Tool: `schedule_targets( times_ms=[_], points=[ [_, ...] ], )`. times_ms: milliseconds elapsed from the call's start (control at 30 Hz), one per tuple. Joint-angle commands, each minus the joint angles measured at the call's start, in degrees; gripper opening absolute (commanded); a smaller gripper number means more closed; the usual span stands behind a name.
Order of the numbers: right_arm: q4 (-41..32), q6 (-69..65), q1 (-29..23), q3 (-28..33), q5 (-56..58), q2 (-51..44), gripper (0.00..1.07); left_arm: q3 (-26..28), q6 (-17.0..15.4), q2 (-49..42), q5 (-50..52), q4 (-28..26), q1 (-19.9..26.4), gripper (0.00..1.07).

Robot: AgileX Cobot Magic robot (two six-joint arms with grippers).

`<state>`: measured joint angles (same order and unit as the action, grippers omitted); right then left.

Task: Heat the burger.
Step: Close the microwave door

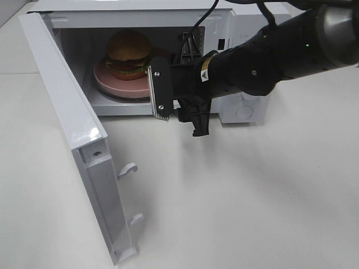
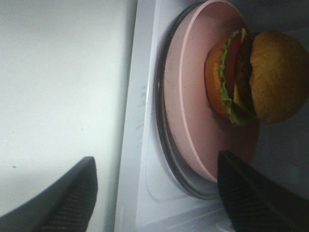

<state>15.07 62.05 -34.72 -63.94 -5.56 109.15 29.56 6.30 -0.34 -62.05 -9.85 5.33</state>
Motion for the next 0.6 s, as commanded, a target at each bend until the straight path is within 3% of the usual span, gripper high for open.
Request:
schedule_targets(
  times_ms=[33, 233, 300, 400, 467, 600],
  points=[
    [0.17, -2.75, 0.17, 4.13, -3.04, -3.84, 0.65, -0.06, -0.17, -0.69, 0.80, -0.06, 0.17, 0.98],
    [-0.52, -4.24, 0.17, 10.37, -4.76, -8.42, 0.65, -0.06, -0.17, -0.69, 0.80, -0.06, 0.17, 0.98],
    [-2.69, -5.16, 0.11, 15.07, -6.42, -11.69, 0.65, -0.06, -0.17, -0.69, 0.80, -0.06, 0.17, 0.98],
    [-2.86, -5.16, 0.11, 16.44, -6.93, -12.66, 0.65, -0.06, -0.17, -0.69, 0.80, -0.06, 0.17, 0.98],
    [-3.44, -5.67, 0.11, 21.08, -7.33, -16.50, 0.65, -0.06, -0.17, -0.69, 0.80, -0.06, 0.17, 0.98],
    [-5.44, -8.19, 0.11, 23.72, -7.33, -19.65, 0.65, -0.06, -0.17, -0.69, 0.80, -0.06, 0.17, 0.98]
  ],
)
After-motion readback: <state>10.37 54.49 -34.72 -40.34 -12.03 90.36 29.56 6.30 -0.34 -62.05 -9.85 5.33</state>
